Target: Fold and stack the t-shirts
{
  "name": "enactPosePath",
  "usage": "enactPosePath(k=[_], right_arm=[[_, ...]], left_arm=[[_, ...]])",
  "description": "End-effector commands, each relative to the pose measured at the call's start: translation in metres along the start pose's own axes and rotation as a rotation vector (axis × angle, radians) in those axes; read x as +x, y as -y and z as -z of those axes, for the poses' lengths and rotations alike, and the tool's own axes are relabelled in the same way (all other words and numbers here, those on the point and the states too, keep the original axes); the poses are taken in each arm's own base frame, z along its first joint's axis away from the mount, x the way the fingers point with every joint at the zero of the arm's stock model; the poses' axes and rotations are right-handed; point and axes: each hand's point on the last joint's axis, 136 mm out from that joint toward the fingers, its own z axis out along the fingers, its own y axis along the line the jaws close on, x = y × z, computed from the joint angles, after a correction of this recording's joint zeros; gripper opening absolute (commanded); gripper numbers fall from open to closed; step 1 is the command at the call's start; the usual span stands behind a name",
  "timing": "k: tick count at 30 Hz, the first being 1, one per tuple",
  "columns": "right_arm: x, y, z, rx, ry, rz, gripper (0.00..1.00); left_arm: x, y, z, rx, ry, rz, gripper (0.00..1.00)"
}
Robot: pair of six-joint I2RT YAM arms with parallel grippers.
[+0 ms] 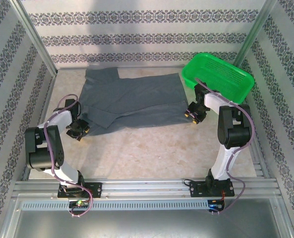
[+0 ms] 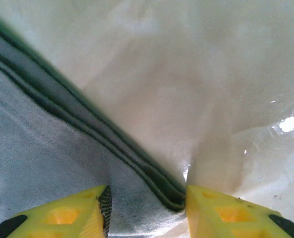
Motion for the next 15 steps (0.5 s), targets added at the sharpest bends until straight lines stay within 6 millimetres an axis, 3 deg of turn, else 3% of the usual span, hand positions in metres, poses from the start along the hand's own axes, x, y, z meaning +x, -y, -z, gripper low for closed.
enactPosePath(k=[1,8,12,15], right_arm=[[0.002,0.009,-0.008,0.029,-0.032,-0.037,0.44],[0.013,0.019,-0.001,0.046,-0.027,-0.011,0.50],[0.018,0.017,-0.008,0.092,-0.045,0.030,0.48],[0.016,0.012,-0.009,0.095,-0.040,0.023,0.38]], left_arm=[[-0.023,0.008,0.003,0.010,0.066,0.008,0.29],[-0.030,0.003,0.005,-0.003,0.089,0.000,0.00],[-0.032,0.000,0.007,-0.018,0.098,-0.010,0.00],[-0.034,-0.001,0.012,-0.020,0.110,-0.017,0.00]])
